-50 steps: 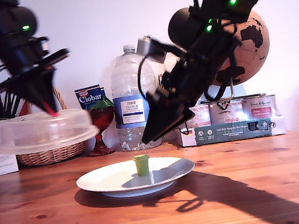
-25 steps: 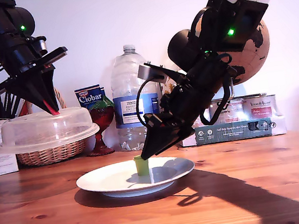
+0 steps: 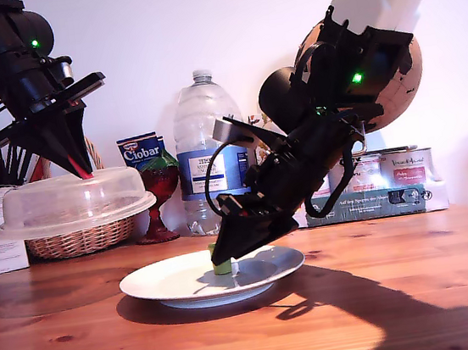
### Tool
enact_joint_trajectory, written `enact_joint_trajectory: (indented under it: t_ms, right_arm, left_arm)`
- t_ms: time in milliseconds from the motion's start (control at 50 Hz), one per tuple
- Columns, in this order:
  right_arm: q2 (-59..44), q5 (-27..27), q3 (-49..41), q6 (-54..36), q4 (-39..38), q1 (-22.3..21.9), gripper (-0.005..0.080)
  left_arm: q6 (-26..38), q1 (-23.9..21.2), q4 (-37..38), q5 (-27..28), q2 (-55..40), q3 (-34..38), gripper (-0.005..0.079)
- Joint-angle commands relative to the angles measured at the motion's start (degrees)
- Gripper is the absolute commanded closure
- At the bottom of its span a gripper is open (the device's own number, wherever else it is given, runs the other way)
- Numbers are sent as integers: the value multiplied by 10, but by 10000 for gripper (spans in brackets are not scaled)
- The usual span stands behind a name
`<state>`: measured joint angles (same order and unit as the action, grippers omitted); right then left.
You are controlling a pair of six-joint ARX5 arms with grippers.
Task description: Lift the plastic dome with your left arm while removing the green coffee capsule from the plate using your right arm.
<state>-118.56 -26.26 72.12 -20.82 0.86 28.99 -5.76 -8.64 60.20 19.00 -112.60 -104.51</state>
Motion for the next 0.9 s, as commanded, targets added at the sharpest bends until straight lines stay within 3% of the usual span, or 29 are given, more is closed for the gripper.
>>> enact_joint_trajectory:
  t_ms: [0,400,640,880]
  right_arm:
    - [-10,-4,1,5,-6,7,358]
    - [-17,-4,1,16,-21,18,360]
    - [-19,-1,1,16,-21,17,480]
    - [-19,3,1,26,-38,17,506]
  left_arm:
    - [2,-2,-3,3,10,2,763]
    - [2,-2,-4,17,10,2,763]
    - [2,-2,-4,17,10,2,763]
    - [2,-2,-5,17,10,2,763]
